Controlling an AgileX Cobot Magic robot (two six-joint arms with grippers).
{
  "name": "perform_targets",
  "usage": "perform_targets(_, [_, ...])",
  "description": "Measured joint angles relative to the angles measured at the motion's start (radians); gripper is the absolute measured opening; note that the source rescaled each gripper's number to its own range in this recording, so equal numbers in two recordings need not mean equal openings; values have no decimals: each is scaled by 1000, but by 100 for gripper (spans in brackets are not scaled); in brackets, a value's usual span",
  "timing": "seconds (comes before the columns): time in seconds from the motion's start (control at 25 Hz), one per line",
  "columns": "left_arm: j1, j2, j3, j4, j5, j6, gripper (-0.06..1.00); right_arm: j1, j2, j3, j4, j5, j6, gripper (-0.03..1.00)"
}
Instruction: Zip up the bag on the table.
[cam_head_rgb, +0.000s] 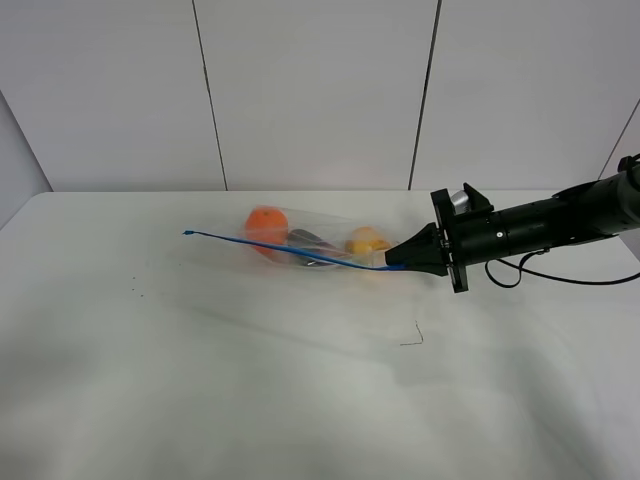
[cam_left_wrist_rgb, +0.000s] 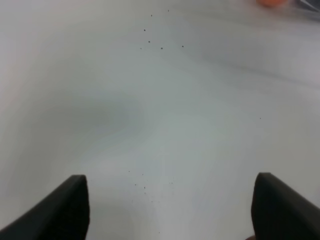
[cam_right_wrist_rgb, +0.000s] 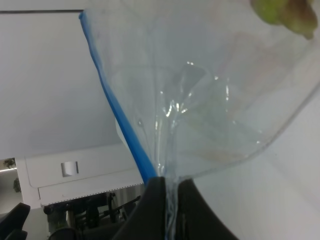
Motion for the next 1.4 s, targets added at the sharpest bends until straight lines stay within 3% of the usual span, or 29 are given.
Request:
perform_targets(0.56, [0, -3, 2, -23, -3, 0, 90, 0, 0, 0, 0, 0, 1, 0])
perform_targets(0.64, [0, -3, 2, -24, -3, 0, 90, 0, 0, 0, -1, 0, 15, 4])
perform_targets(0.72, [0, -3, 2, -24, -3, 0, 90, 0, 0, 0, -5, 0, 27, 21])
perform_targets(0.84, [0, -3, 2, -24, -3, 0, 90, 0, 0, 0, -18, 0, 73, 70])
perform_targets(0.92, [0, -3, 2, -23, -3, 0, 90, 0, -3, -15, -49, 0, 103, 90])
perform_targets(1.08, [0, -3, 2, -22, -3, 0, 90, 0, -20, -116, -209, 3, 241, 99])
perform_targets(1.2, [0, -3, 2, -21, -3, 0, 90, 3, -56, -245, -412, 5, 376, 100])
perform_targets(1.4, [0, -3, 2, -17, -3, 0, 90, 33, -123, -496, -843, 4, 604, 100])
